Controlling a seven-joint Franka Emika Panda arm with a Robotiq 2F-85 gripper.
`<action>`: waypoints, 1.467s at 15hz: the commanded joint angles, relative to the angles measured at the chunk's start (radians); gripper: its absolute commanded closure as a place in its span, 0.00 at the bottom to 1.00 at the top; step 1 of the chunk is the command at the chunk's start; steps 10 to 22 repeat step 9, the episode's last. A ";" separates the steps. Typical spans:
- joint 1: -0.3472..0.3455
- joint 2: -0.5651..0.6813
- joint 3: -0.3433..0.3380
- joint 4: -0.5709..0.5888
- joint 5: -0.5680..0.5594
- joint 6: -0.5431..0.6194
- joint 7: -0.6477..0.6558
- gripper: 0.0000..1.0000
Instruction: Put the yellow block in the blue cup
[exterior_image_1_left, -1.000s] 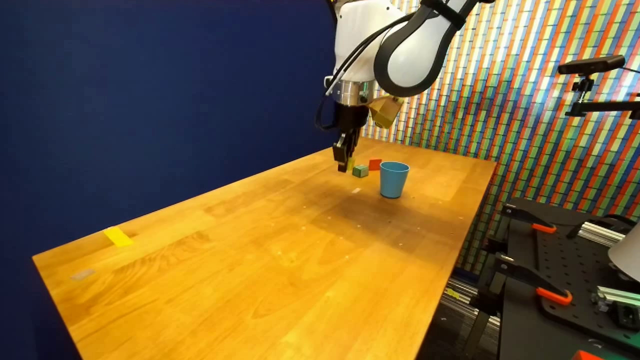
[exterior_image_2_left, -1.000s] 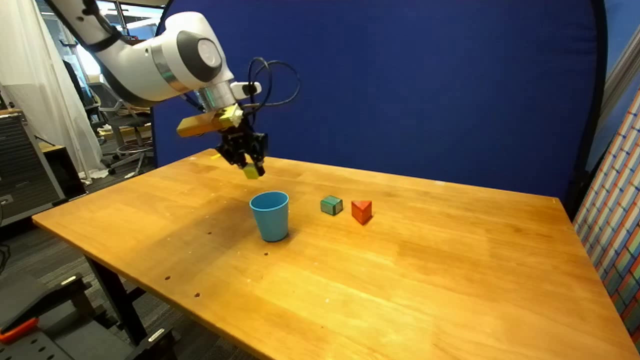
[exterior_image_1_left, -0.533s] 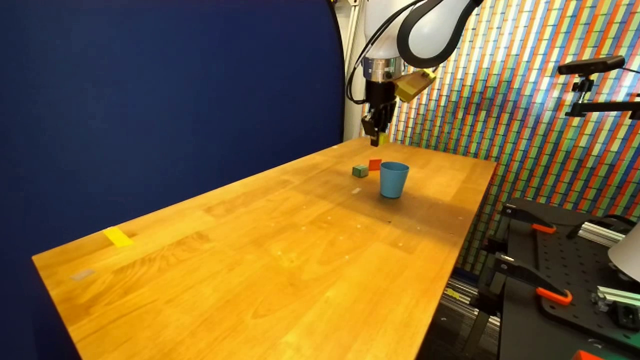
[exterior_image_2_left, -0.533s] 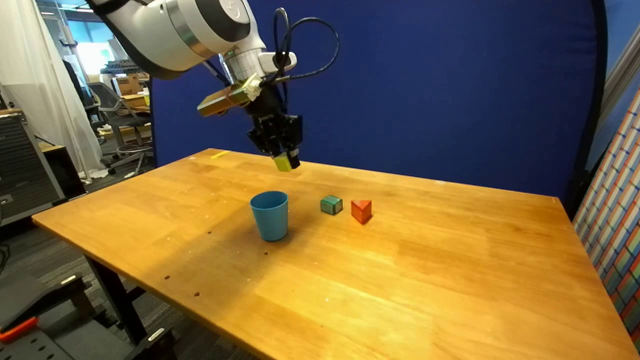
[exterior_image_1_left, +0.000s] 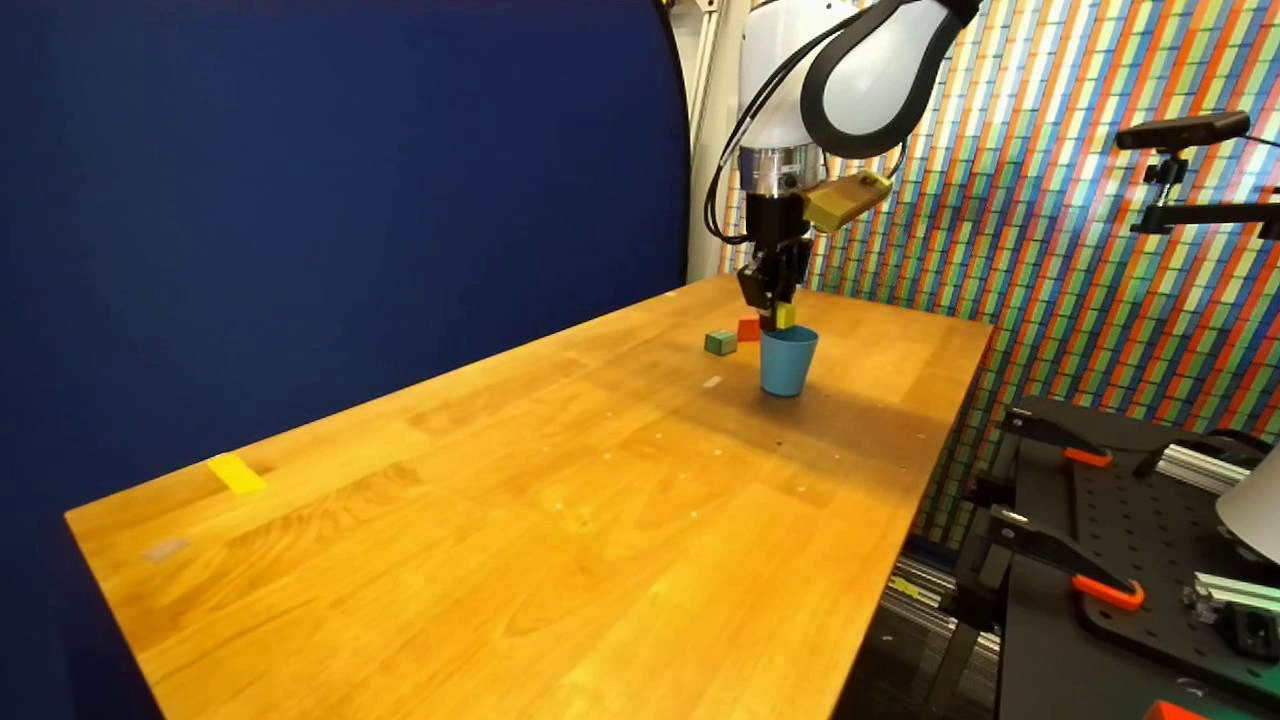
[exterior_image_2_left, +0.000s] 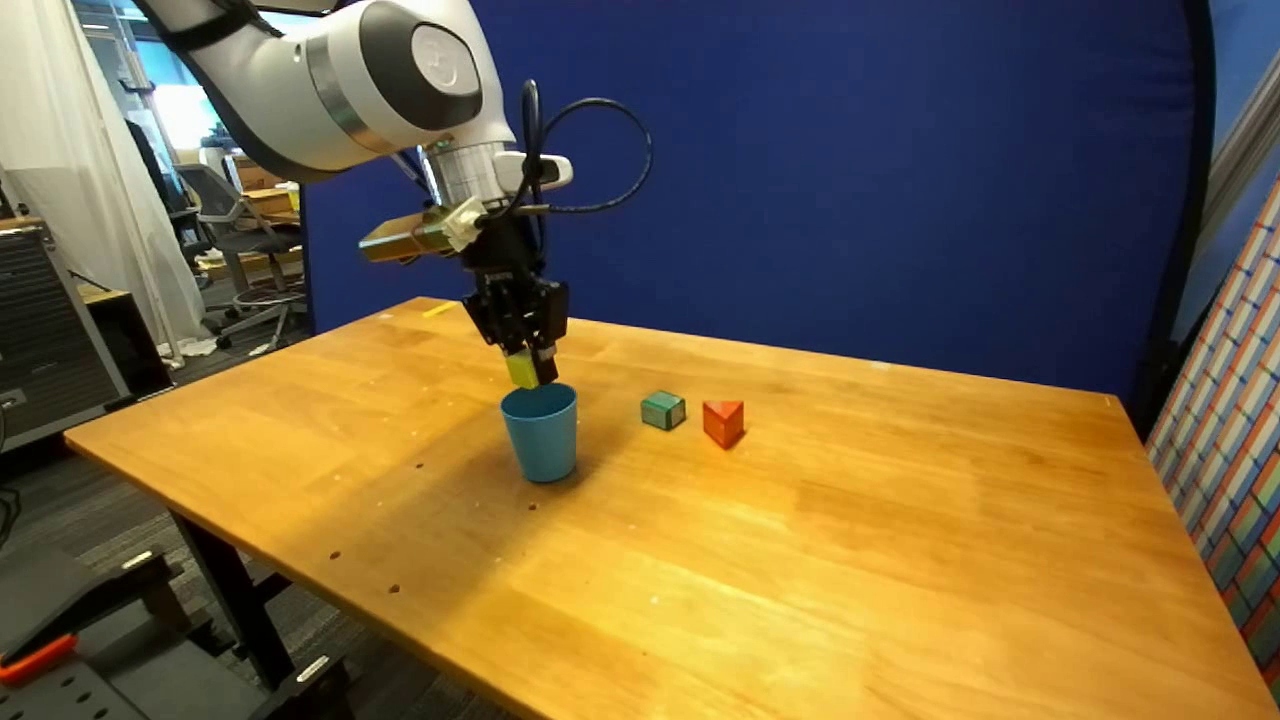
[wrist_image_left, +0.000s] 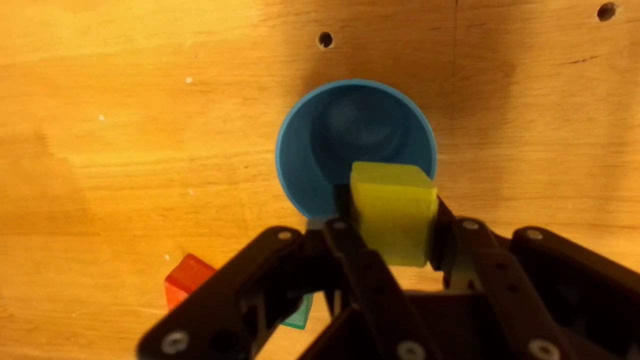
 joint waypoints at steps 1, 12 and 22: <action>-0.033 -0.030 0.007 -0.016 0.008 0.013 0.005 0.35; -0.078 -0.020 0.018 0.001 0.071 0.002 -0.033 0.00; -0.078 -0.020 0.018 0.001 0.071 0.002 -0.033 0.00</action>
